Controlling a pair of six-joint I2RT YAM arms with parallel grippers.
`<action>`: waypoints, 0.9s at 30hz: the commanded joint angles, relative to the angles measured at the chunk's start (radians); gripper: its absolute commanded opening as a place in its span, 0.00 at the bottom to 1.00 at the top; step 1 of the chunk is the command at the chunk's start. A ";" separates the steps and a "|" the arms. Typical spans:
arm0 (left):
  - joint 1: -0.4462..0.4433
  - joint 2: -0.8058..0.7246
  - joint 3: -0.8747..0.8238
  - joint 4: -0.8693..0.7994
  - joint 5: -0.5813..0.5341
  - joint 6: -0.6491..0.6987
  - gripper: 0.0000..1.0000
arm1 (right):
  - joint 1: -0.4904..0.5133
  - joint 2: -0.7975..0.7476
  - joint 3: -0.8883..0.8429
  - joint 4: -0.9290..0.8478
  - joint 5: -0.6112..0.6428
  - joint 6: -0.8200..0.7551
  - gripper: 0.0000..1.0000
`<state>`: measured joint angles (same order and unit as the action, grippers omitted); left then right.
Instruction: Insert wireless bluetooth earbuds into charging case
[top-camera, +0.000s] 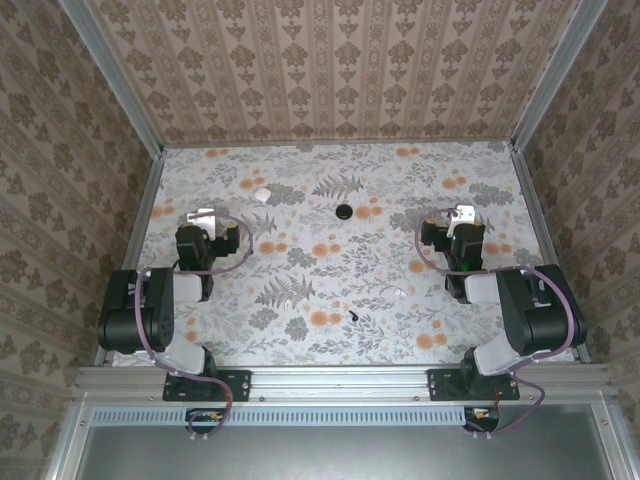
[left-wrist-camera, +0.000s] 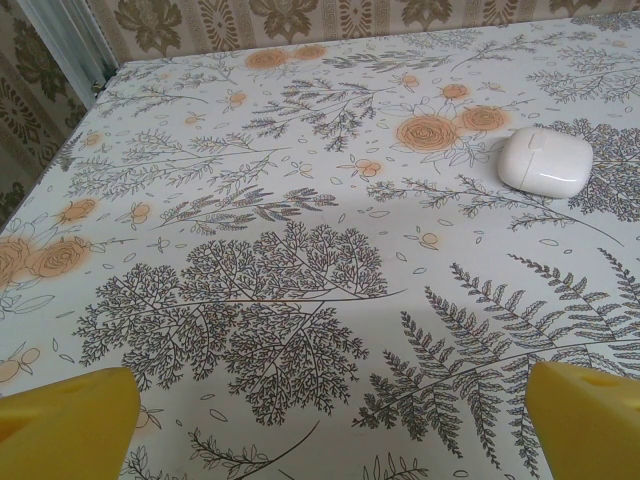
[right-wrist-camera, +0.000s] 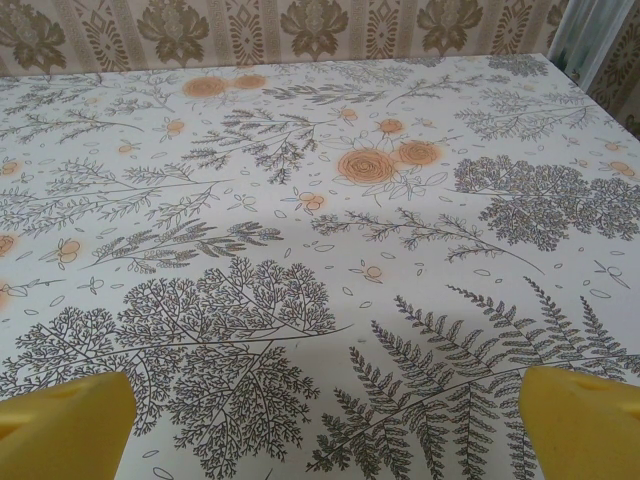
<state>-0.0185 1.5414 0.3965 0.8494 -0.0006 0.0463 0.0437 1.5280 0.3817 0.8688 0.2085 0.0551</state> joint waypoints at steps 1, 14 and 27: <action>0.002 -0.006 0.012 -0.004 0.002 0.012 1.00 | -0.001 0.006 0.011 0.017 -0.012 -0.003 1.00; 0.002 -0.007 0.011 -0.003 0.001 0.011 1.00 | -0.001 0.004 0.011 0.018 -0.012 -0.003 1.00; 0.012 -0.005 0.011 -0.004 0.015 0.008 1.00 | -0.001 0.005 0.011 0.018 -0.013 -0.003 1.00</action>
<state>-0.0170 1.5414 0.3965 0.8494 0.0006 0.0463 0.0437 1.5280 0.3817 0.8688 0.2085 0.0551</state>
